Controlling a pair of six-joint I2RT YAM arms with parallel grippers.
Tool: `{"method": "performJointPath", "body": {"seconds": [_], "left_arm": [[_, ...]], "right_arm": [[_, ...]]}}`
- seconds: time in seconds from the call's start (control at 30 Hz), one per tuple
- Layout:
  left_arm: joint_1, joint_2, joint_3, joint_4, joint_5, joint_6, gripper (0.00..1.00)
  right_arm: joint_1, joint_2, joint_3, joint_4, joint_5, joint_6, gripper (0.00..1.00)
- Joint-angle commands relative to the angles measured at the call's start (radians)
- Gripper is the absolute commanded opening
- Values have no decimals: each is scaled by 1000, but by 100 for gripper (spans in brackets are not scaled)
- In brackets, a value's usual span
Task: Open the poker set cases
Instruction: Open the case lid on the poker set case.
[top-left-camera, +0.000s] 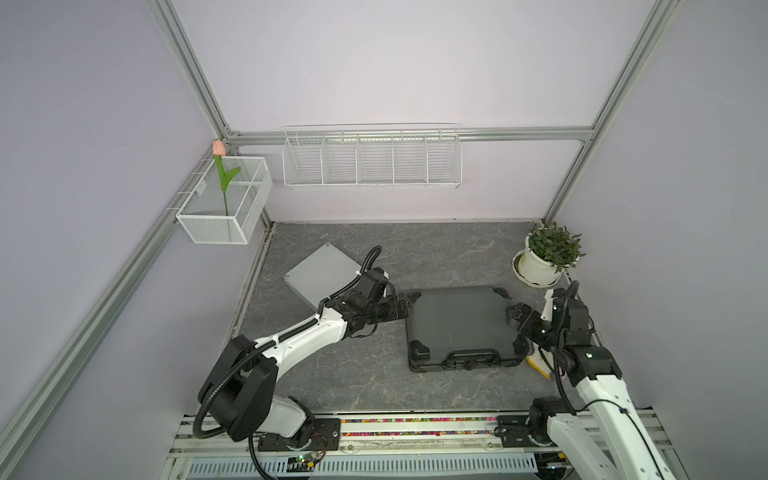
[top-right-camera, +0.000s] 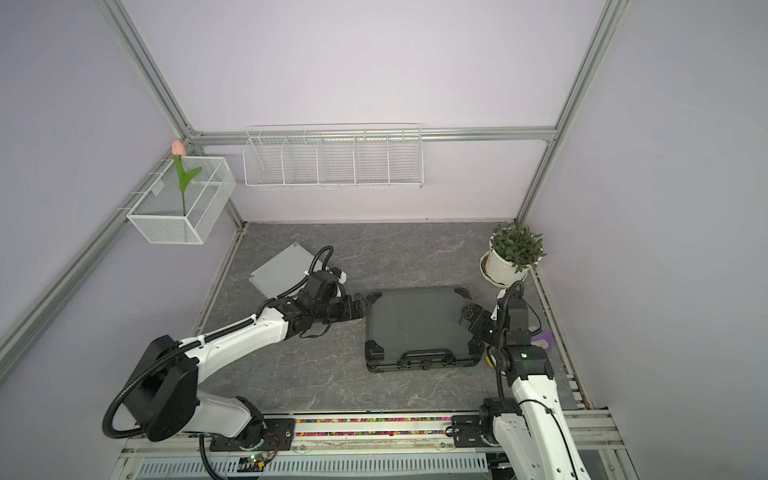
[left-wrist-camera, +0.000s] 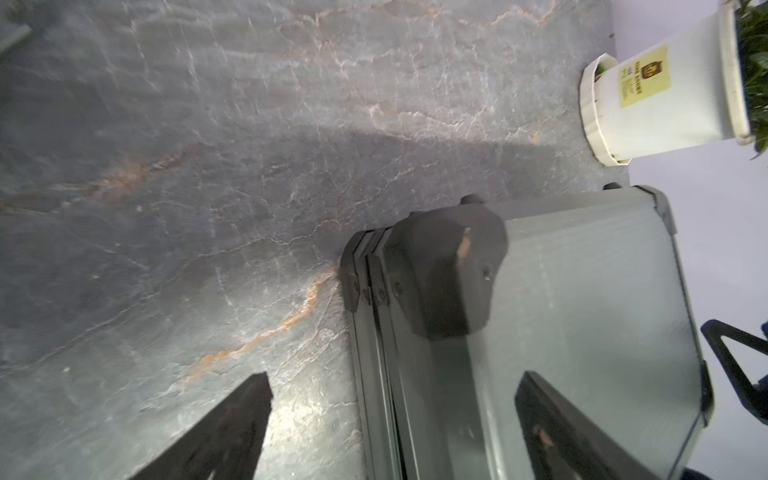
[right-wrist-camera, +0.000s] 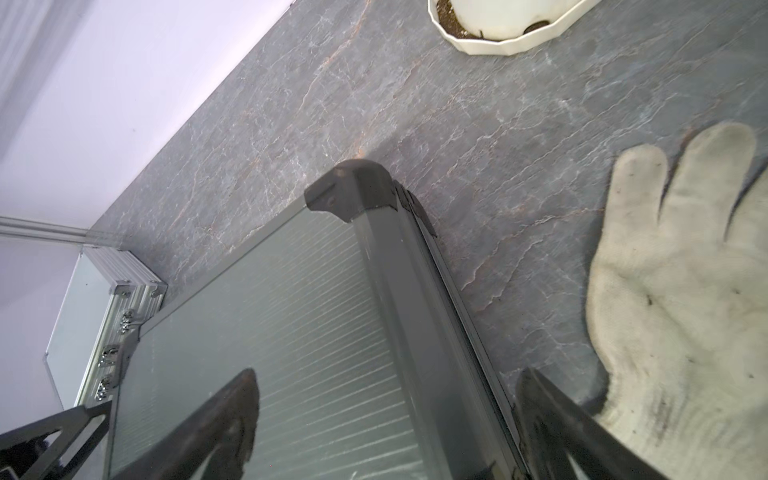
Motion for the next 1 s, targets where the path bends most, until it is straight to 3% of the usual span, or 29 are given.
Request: {"method": "performJointPath", "body": {"seconds": [0.0, 0.23, 0.57, 0.97], "left_arm": [[10, 67, -16, 117, 117, -38, 94], [11, 139, -22, 186, 152, -61, 94], [-6, 140, -41, 269, 174, -127, 93], [-66, 163, -12, 325, 194, -198, 93]], "right_arm": [[-6, -23, -66, 122, -58, 50, 98], [-7, -47, -80, 50, -36, -7, 99], [-7, -116, -121, -11, -119, 16, 99], [-7, -249, -112, -124, -91, 40, 99]]}}
